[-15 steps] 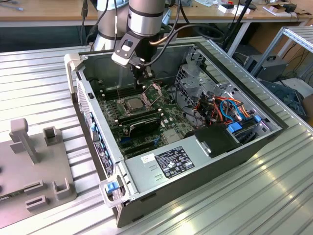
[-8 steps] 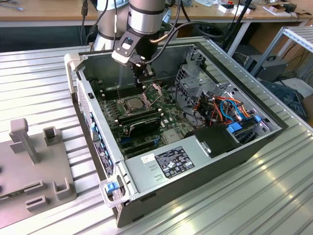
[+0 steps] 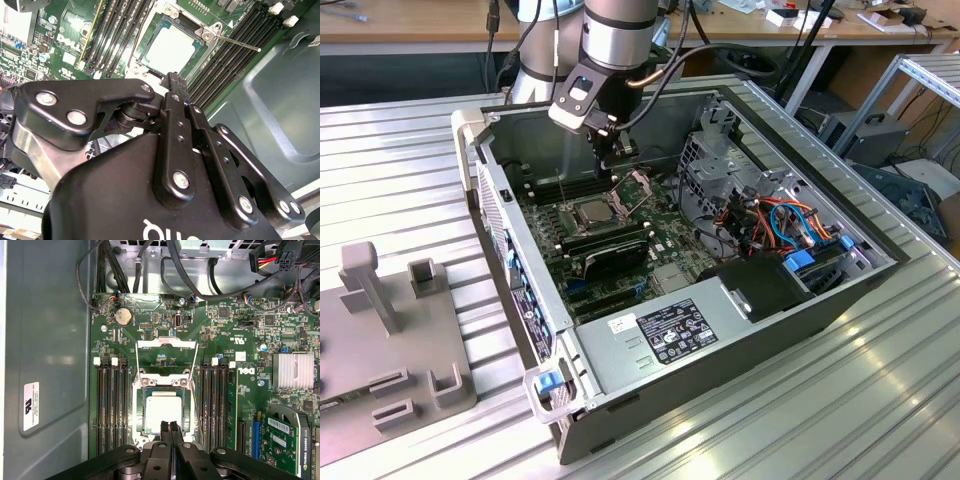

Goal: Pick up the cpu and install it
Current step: 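Close the cpu cover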

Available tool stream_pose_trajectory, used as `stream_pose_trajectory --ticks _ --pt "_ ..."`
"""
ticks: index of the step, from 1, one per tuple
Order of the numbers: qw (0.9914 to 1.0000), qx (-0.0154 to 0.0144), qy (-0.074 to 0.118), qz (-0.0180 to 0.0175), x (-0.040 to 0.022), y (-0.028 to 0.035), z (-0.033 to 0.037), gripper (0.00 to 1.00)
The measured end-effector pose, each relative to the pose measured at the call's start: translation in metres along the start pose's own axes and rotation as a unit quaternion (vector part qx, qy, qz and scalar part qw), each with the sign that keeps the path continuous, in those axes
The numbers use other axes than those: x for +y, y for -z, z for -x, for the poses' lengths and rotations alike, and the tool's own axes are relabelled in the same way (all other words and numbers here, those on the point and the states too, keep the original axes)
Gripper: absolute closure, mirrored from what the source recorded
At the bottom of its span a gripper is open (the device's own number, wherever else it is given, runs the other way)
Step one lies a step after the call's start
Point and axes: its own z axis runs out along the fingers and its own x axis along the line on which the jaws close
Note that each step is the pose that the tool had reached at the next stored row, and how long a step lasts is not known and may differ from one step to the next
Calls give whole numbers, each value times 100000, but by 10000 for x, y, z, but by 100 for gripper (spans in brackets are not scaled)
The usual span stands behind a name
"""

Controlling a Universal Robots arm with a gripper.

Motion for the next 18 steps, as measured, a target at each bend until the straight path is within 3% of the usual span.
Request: stream_pose_trajectory --ticks 9,18 --pt "100000 6 3 5 6 -1 0 89" --pt "100000 5 -5 4 53 -3 0 89"
